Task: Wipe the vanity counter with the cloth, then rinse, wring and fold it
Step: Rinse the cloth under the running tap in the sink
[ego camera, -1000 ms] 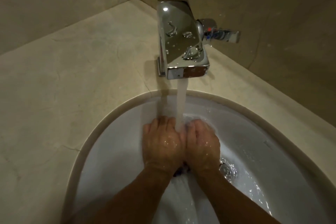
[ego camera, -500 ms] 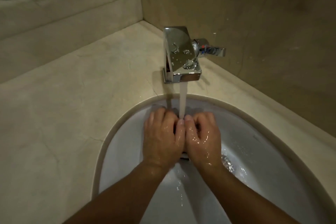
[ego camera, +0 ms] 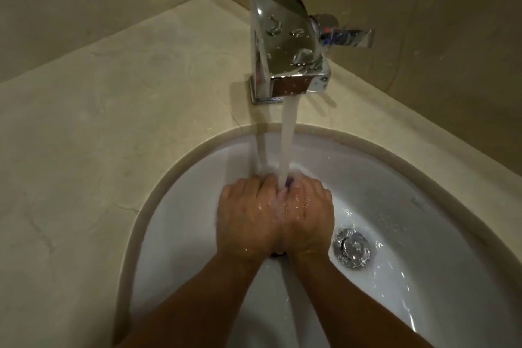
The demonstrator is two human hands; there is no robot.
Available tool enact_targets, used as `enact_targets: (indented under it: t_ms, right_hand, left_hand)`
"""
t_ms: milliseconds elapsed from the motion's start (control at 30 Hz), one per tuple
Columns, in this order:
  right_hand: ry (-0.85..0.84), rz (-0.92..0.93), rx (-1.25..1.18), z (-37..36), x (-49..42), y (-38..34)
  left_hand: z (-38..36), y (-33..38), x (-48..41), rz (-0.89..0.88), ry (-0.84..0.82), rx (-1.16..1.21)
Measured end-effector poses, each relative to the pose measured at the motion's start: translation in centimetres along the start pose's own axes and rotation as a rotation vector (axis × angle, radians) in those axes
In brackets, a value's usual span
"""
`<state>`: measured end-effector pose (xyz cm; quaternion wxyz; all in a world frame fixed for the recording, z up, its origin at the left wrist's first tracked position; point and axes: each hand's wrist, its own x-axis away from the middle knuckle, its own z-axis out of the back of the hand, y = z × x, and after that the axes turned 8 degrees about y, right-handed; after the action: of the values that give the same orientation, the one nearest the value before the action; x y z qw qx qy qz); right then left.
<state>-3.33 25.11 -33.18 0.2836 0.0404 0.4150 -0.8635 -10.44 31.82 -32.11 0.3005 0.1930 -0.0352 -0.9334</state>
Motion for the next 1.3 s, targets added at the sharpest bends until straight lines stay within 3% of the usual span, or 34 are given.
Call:
enact_targets:
  t_ms: [133,500,600,700,833,1000,1133,1300]
  right_hand:
    - [0.06,0.037,-0.102,-0.2,-0.6,0.4]
    - [0.014,-0.144,-0.189,0.1,-1.9,0.1]
    - [0.009,-0.141,-0.218,0.8,-1.8,-0.7]
    - [0.12,-0.106,-0.316,2.2,-1.8,-2.2]
    - [0.21,-0.209,-0.504,3.6,-1.9,-3.8]
    - [0.151,-0.302,-0.383,2.4,0.3,-1.6]
    - [0.145,-0.248,-0.242,1.3,1.6,-0.1]
    - [0.056,-0.023,-0.179,0.6,1.0,0.5]
  left_hand:
    - [0.0,0.3,-0.2,-0.012,0.13,-0.036]
    - [-0.2,0.6,-0.7,0.171,0.099,0.136]
    - [1.1,0.8,-1.2,0.22,0.094,0.308]
    - [3.3,1.3,-2.0,0.207,0.258,0.572]
    - [4.9,1.8,-2.6,0.249,0.357,0.679]
    - [3.0,1.7,-1.3,0.211,0.222,0.48]
    - [1.2,0.6,-0.1,0.098,0.129,0.305]
    - [1.0,0.3,0.3,0.046,0.271,0.307]
